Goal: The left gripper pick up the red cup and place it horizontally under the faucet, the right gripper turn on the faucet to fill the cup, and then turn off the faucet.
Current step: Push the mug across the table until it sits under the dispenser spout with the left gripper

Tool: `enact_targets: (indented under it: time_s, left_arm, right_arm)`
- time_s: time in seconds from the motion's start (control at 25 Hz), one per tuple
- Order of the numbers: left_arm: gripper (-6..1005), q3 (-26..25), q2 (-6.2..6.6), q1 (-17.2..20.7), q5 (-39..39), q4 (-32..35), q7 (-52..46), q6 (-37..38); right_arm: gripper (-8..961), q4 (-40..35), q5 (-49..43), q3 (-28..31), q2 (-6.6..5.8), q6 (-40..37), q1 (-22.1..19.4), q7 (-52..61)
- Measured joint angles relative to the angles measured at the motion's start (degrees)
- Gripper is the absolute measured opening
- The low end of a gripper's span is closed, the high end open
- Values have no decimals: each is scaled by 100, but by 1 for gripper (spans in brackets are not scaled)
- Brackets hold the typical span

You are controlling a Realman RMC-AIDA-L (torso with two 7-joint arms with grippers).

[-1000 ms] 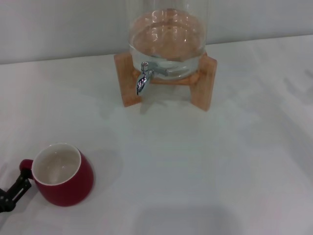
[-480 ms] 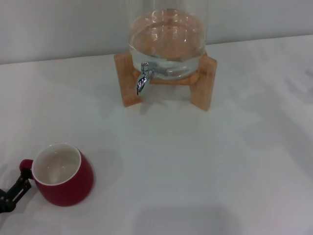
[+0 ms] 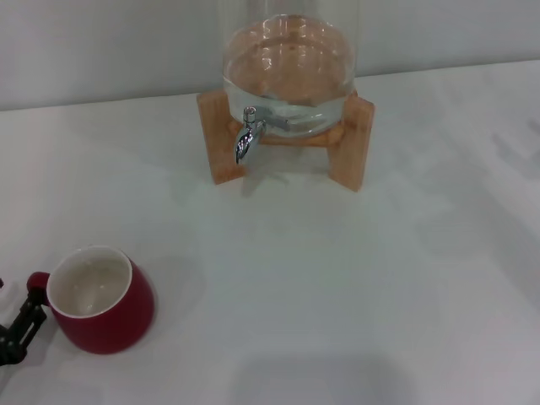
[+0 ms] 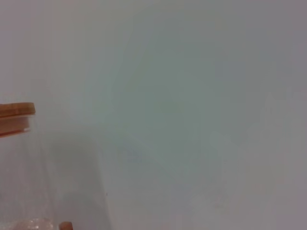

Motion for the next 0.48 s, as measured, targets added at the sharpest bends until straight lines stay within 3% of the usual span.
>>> enact_targets:
  time_s: [0.12,0.48]
  left_arm:
    - [803,-1,6,0,4,0,-77,-3]
    - [291,-1,13,-1,4,0,-97,-10]
  right_arm:
    - [795,0,0,0,0,2,0,5]
    - [795,0,0,0,0,14,-6,8]
